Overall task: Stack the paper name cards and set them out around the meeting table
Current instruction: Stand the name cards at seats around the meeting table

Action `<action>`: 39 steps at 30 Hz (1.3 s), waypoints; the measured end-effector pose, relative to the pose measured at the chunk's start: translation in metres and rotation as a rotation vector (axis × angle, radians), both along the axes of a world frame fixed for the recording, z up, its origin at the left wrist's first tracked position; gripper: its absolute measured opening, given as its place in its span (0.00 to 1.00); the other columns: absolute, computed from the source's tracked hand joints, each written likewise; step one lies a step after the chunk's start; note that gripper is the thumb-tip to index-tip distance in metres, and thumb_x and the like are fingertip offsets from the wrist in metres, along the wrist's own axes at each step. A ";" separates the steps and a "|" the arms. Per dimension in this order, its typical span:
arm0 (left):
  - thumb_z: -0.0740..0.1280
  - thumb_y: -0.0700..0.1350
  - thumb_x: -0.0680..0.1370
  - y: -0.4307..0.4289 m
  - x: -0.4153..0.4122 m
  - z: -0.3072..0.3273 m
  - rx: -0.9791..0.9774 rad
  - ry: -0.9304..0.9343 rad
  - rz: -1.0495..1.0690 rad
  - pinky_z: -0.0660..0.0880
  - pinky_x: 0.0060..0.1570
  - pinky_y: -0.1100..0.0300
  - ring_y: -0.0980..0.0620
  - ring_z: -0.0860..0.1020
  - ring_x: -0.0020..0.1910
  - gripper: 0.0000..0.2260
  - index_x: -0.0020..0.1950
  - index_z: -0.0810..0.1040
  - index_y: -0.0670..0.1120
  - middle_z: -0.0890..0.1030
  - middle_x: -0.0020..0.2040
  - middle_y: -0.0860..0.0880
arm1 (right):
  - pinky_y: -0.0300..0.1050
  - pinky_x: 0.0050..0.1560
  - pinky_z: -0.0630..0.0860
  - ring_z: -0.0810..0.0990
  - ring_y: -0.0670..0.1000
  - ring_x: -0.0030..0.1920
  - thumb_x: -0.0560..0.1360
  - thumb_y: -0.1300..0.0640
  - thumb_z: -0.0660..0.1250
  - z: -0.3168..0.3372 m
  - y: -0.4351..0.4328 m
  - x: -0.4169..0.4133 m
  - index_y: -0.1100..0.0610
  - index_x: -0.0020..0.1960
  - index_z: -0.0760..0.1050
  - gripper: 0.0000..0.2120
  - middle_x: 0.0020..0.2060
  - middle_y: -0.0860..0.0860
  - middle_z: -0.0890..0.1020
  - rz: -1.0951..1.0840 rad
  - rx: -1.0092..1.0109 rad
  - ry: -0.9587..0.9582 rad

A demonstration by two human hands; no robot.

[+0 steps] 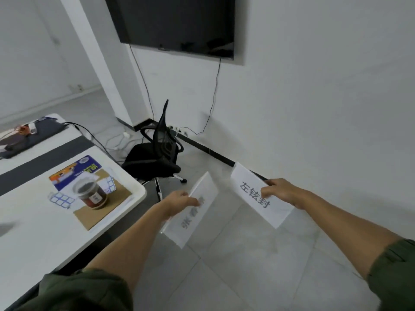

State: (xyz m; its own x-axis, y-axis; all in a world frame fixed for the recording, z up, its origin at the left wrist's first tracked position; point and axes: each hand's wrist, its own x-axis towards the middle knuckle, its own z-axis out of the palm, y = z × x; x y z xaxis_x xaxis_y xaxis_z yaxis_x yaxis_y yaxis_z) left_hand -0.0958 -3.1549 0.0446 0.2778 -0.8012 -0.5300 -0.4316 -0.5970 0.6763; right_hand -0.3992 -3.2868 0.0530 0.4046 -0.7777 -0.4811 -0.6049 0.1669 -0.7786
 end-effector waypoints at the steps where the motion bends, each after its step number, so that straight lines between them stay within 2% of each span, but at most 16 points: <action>1: 0.74 0.54 0.62 -0.010 0.008 0.003 0.004 0.005 0.048 0.78 0.50 0.51 0.41 0.81 0.49 0.26 0.53 0.79 0.39 0.81 0.52 0.39 | 0.46 0.45 0.81 0.85 0.54 0.44 0.65 0.56 0.72 0.000 -0.026 0.016 0.57 0.54 0.80 0.18 0.45 0.53 0.86 0.040 0.005 0.009; 5: 0.72 0.49 0.73 -0.033 0.054 -0.001 0.048 0.020 0.178 0.77 0.40 0.59 0.46 0.81 0.44 0.14 0.55 0.77 0.43 0.81 0.51 0.42 | 0.52 0.48 0.82 0.86 0.57 0.43 0.69 0.60 0.71 -0.007 -0.096 0.092 0.58 0.54 0.80 0.13 0.44 0.54 0.86 0.189 0.019 0.008; 10: 0.71 0.49 0.74 -0.062 0.129 -0.015 0.083 0.001 0.302 0.78 0.50 0.53 0.44 0.82 0.50 0.14 0.57 0.77 0.44 0.81 0.50 0.45 | 0.56 0.49 0.82 0.86 0.58 0.43 0.64 0.55 0.71 -0.025 -0.153 0.198 0.56 0.52 0.80 0.17 0.43 0.55 0.87 0.377 0.054 0.023; 13: 0.71 0.52 0.73 -0.090 0.195 -0.021 0.085 0.015 0.417 0.78 0.51 0.51 0.47 0.81 0.48 0.16 0.56 0.76 0.47 0.80 0.49 0.46 | 0.53 0.48 0.82 0.86 0.57 0.42 0.67 0.56 0.71 -0.029 -0.197 0.279 0.56 0.53 0.80 0.15 0.43 0.55 0.87 0.460 0.042 0.032; 16: 0.72 0.55 0.70 -0.111 0.249 -0.020 0.067 0.008 0.488 0.79 0.53 0.50 0.47 0.81 0.47 0.17 0.54 0.77 0.48 0.81 0.50 0.46 | 0.56 0.51 0.82 0.86 0.57 0.44 0.70 0.58 0.70 -0.019 -0.231 0.348 0.56 0.54 0.79 0.13 0.45 0.55 0.86 0.543 0.024 0.034; 18: 0.72 0.55 0.70 -0.124 0.281 -0.017 0.066 -0.004 0.525 0.79 0.51 0.52 0.47 0.81 0.48 0.17 0.54 0.77 0.48 0.81 0.51 0.45 | 0.53 0.49 0.82 0.86 0.57 0.44 0.70 0.58 0.70 -0.009 -0.252 0.392 0.56 0.55 0.79 0.13 0.46 0.55 0.86 0.580 0.003 0.026; 21: 0.73 0.57 0.69 -0.135 0.321 -0.016 0.094 0.016 0.595 0.77 0.42 0.56 0.49 0.82 0.48 0.22 0.59 0.74 0.50 0.81 0.52 0.47 | 0.47 0.45 0.81 0.86 0.55 0.43 0.70 0.58 0.71 -0.001 -0.276 0.450 0.55 0.56 0.78 0.14 0.45 0.54 0.86 0.644 0.009 0.026; 24: 0.72 0.63 0.64 -0.140 0.365 -0.026 0.117 -0.009 0.649 0.80 0.48 0.51 0.50 0.82 0.47 0.27 0.58 0.73 0.52 0.81 0.52 0.48 | 0.43 0.40 0.79 0.85 0.53 0.42 0.72 0.58 0.71 -0.005 -0.297 0.514 0.52 0.54 0.78 0.11 0.46 0.54 0.85 0.731 0.020 0.013; 26: 0.72 0.62 0.66 -0.144 0.385 -0.029 0.135 -0.009 0.687 0.80 0.50 0.51 0.50 0.82 0.47 0.25 0.58 0.73 0.52 0.81 0.52 0.48 | 0.42 0.39 0.78 0.85 0.53 0.42 0.72 0.56 0.71 -0.013 -0.307 0.551 0.53 0.56 0.79 0.12 0.47 0.54 0.85 0.795 0.041 0.014; 28: 0.72 0.59 0.71 -0.153 0.409 -0.031 0.141 0.006 0.755 0.79 0.51 0.51 0.49 0.82 0.48 0.21 0.58 0.73 0.51 0.81 0.52 0.47 | 0.45 0.43 0.81 0.85 0.54 0.44 0.71 0.55 0.73 -0.024 -0.322 0.597 0.55 0.58 0.79 0.16 0.47 0.55 0.86 0.850 0.062 0.021; 32: 0.72 0.56 0.72 -0.178 0.454 -0.036 0.139 0.018 0.934 0.78 0.53 0.48 0.48 0.81 0.48 0.19 0.58 0.74 0.50 0.81 0.50 0.47 | 0.52 0.52 0.82 0.86 0.55 0.45 0.60 0.47 0.78 -0.041 -0.357 0.687 0.55 0.62 0.78 0.32 0.49 0.55 0.85 0.967 0.110 0.011; 33: 0.72 0.57 0.72 -0.185 0.463 -0.036 0.138 0.012 0.974 0.78 0.54 0.47 0.48 0.81 0.47 0.19 0.57 0.74 0.50 0.81 0.50 0.47 | 0.51 0.52 0.82 0.86 0.55 0.46 0.61 0.48 0.78 -0.044 -0.367 0.708 0.55 0.61 0.78 0.31 0.49 0.55 0.85 0.990 0.106 0.010; 35: 0.73 0.58 0.70 -0.198 0.481 -0.036 0.104 0.019 1.047 0.77 0.54 0.46 0.49 0.82 0.48 0.20 0.57 0.74 0.51 0.81 0.50 0.48 | 0.51 0.51 0.81 0.86 0.56 0.46 0.67 0.53 0.76 -0.039 -0.383 0.751 0.55 0.58 0.80 0.20 0.49 0.55 0.85 1.059 0.078 0.026; 39: 0.71 0.57 0.73 -0.206 0.498 -0.030 0.034 0.041 1.144 0.76 0.49 0.50 0.49 0.81 0.47 0.20 0.59 0.73 0.49 0.80 0.50 0.48 | 0.49 0.46 0.79 0.85 0.57 0.44 0.70 0.54 0.75 -0.032 -0.395 0.831 0.55 0.49 0.82 0.09 0.45 0.55 0.85 1.149 0.023 0.045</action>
